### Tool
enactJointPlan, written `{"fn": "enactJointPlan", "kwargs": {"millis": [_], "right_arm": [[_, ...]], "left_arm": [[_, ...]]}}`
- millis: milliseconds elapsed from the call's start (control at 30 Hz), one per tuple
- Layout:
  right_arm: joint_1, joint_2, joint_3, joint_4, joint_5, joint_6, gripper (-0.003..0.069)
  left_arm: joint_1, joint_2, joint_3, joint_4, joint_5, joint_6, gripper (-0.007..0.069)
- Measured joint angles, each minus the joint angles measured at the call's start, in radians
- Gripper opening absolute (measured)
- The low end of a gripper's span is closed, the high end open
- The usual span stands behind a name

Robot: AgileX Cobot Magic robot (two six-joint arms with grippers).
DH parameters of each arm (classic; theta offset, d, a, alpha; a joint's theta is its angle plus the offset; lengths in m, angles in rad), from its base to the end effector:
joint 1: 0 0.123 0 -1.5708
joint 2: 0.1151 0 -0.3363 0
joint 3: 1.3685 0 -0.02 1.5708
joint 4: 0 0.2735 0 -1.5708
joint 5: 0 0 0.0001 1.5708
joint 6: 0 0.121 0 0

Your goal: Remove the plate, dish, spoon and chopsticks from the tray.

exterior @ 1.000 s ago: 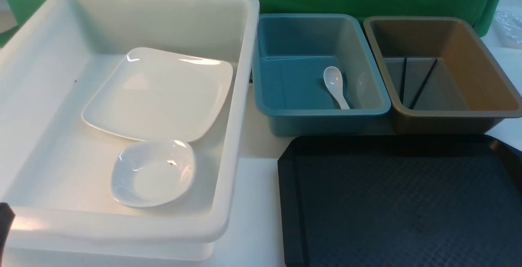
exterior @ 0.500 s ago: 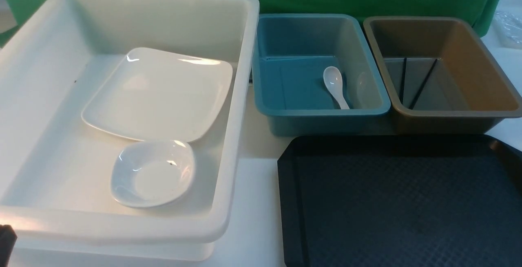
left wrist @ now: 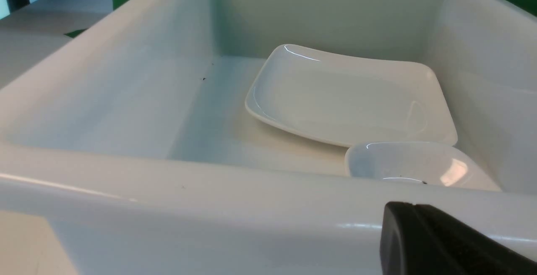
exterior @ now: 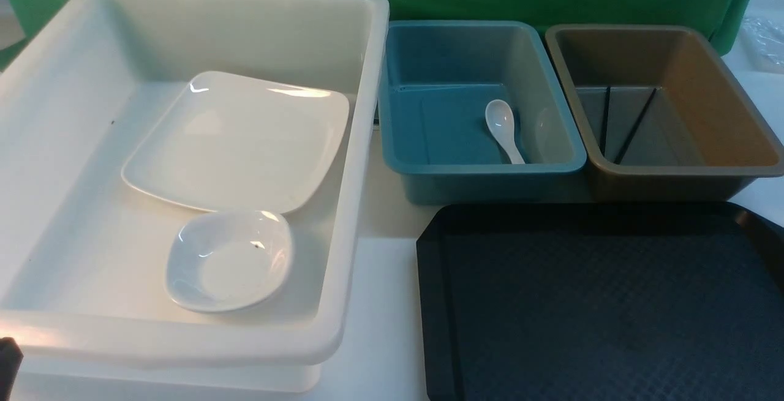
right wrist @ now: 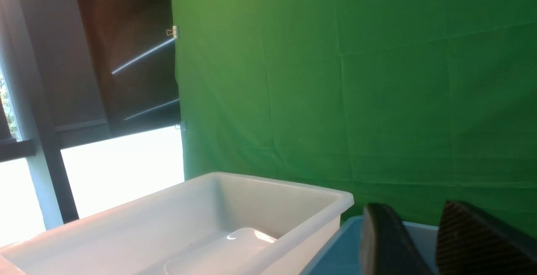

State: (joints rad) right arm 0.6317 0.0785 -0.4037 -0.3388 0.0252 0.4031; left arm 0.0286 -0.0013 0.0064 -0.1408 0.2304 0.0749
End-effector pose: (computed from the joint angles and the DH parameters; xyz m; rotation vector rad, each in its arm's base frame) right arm 0.0204 0.0136 0.3614 -0.3296 1.1576 0.6069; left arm 0.0565 -0.0023 0.1858 -0.0542 1.7162 -0.0525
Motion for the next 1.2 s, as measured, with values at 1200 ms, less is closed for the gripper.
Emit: {"fn": "enactJointPlan", "kwargs": {"millis": [1200], "right_arm": [[-0.001, -0.001, 0.01, 0.409, 0.0, -0.467, 0.0237]], "left_arm": [[0.0, 0.0, 0.0, 0.0, 0.0, 0.002, 0.0002]]}}
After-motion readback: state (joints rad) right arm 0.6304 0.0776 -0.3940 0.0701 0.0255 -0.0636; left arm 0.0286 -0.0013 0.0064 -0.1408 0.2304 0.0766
